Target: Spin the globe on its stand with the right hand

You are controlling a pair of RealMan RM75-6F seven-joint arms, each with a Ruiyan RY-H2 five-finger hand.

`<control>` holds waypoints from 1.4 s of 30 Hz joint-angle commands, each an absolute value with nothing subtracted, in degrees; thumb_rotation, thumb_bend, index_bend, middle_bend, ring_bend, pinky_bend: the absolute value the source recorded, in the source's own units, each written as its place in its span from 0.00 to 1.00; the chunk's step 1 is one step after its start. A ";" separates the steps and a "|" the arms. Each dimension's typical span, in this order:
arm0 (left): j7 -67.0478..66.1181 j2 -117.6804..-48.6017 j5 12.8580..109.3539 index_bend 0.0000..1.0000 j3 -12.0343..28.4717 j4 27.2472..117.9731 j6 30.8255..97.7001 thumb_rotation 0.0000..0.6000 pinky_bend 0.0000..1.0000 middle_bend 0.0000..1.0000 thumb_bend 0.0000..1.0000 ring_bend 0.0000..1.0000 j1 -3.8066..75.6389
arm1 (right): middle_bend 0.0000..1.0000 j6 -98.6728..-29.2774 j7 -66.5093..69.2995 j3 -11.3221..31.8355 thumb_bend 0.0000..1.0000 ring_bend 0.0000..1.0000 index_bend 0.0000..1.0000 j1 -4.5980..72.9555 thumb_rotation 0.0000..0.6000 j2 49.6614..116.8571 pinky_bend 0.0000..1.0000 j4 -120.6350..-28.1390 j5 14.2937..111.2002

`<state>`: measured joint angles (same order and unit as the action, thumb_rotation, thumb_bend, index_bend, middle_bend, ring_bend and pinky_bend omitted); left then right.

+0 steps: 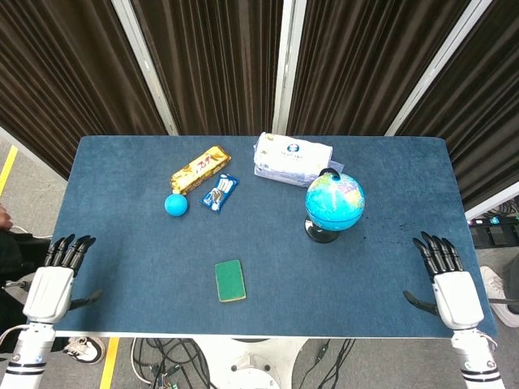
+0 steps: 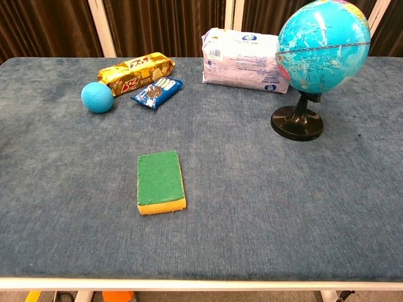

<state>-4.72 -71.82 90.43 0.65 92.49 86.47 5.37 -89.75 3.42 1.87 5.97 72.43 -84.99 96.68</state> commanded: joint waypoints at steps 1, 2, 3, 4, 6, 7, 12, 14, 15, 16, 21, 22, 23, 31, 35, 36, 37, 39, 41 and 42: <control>-4.96 -71.79 90.45 0.10 0.47 92.50 86.58 1.00 0.08 0.10 0.05 0.01 5.22 | 0.00 -89.07 -0.52 3.31 0.00 0.00 0.00 8.96 1.00 71.03 0.00 -88.98 99.79; -4.98 -71.75 90.40 0.10 0.49 92.59 86.72 1.00 0.08 0.10 0.05 0.01 5.14 | 0.00 -88.35 -1.43 3.75 0.00 0.00 0.00 9.84 1.00 70.72 0.00 -90.06 100.18; -4.99 -71.73 90.36 0.10 0.55 92.64 86.88 1.00 0.08 0.10 0.05 0.01 5.08 | 0.00 -87.48 -2.37 4.20 0.00 0.00 0.00 10.74 1.00 70.44 0.00 -91.12 100.46; -4.90 -71.71 90.29 0.10 0.64 92.66 87.04 1.00 0.08 0.10 0.05 0.01 5.02 | 0.00 -86.14 -3.70 4.79 0.00 0.00 0.00 12.00 1.00 70.22 0.00 -92.40 100.71; -4.65 -71.71 90.18 0.10 0.70 92.57 87.03 1.00 0.08 0.10 0.05 0.01 5.03 | 0.00 -83.88 -5.60 5.54 0.00 0.00 0.00 13.86 1.00 70.21 0.00 -94.06 100.84; -4.56 -71.74 90.12 0.10 0.68 92.43 86.90 1.00 0.08 0.10 0.05 0.01 5.06 | 0.00 -82.31 -6.63 5.96 0.00 0.00 0.00 15.10 1.00 70.43 0.00 -94.92 100.83; -4.38 -71.97 90.08 0.10 0.54 92.12 86.53 1.00 0.08 0.10 0.05 0.01 5.17 | 0.00 -76.36 -11.18 7.32 0.00 0.00 0.00 19.07 1.00 72.24 0.00 -96.38 98.99; -4.25 -71.97 90.08 0.10 0.59 92.05 86.56 1.00 0.08 0.10 0.05 0.01 5.21 | 0.00 -74.08 -12.94 7.96 0.00 0.00 0.00 20.43 1.00 72.93 0.00 -96.85 97.40; -4.17 -71.96 90.06 0.10 0.63 92.03 86.59 1.00 0.08 0.10 0.05 0.01 5.21 | 0.00 -73.36 -13.50 8.20 0.00 0.00 0.00 20.93 1.00 73.20 0.00 -97.04 96.84; -4.07 -71.94 90.01 0.10 0.65 91.99 86.59 1.00 0.08 0.10 0.05 0.01 5.21 | 0.00 -72.55 -14.08 8.49 0.00 0.00 0.00 21.52 1.00 73.49 0.00 -97.27 96.11; -3.66 -72.01 89.73 0.10 0.58 91.72 86.35 1.00 0.08 0.10 0.05 0.01 5.19 | 0.00 -70.56 -15.65 9.45 0.00 0.00 0.00 23.06 1.00 74.12 0.00 -97.70 93.23; -3.56 -72.04 89.71 0.10 0.55 91.61 86.31 1.00 0.08 0.10 0.05 0.01 5.19 | 0.00 -70.29 -15.90 9.52 0.00 0.00 0.00 23.28 1.00 74.16 0.00 -97.67 92.71; -3.49 -72.06 89.70 0.10 0.53 91.54 86.30 1.00 0.08 0.10 0.05 0.01 5.18 | 0.00 -70.14 -16.07 9.55 0.00 0.00 0.00 23.42 1.00 74.18 0.00 -97.60 92.36; -3.90 -72.08 89.45 0.10 0.53 91.71 86.08 1.00 0.08 0.10 0.05 0.01 5.21 | 0.00 -69.84 -15.61 9.50 0.00 0.00 0.00 23.78 1.00 73.79 0.00 -96.44 89.46; -4.13 -72.11 89.30 0.10 0.58 91.79 85.98 1.00 0.08 0.10 0.05 0.01 5.25 | 0.00 -69.04 -14.79 9.52 0.00 0.00 0.00 24.16 1.00 73.30 0.00 -95.45 87.92; -4.14 -72.11 89.27 0.10 0.59 91.79 85.97 1.00 0.08 0.10 0.05 0.01 5.25 | 0.00 -68.78 -14.57 9.54 0.00 0.00 0.00 24.28 1.00 73.18 0.00 -95.17 87.53; -4.15 -72.12 89.25 0.10 0.57 91.79 85.94 1.00 0.08 0.10 0.05 0.01 5.25 | 0.00 -68.43 -14.33 9.63 0.00 0.00 0.00 24.44 1.00 73.05 0.00 -94.76 86.87; -4.26 -72.11 89.19 0.10 0.54 91.89 85.94 1.00 0.08 0.10 0.05 0.01 5.21 | 0.00 -67.94 -14.06 9.85 0.00 0.00 0.00 24.66 1.00 72.92 0.00 -94.06 85.75; -4.34 -72.10 89.13 0.10 0.51 91.97 85.93 1.00 0.08 0.10 0.05 0.01 5.17 | 0.00 -67.53 -13.64 10.12 0.00 0.00 0.00 24.78 1.00 72.86 0.00 -93.23 84.28; -4.35 -72.10 89.11 0.10 0.50 91.95 85.92 1.00 0.08 0.10 0.05 0.01 5.16 | 0.00 -67.41 -13.36 10.22 0.00 0.00 0.00 24.80 1.00 72.87 0.00 -92.84 83.70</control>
<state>-4.34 -72.10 89.10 0.50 91.95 85.91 5.16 -67.76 -13.79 9.98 24.65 72.95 -93.46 84.47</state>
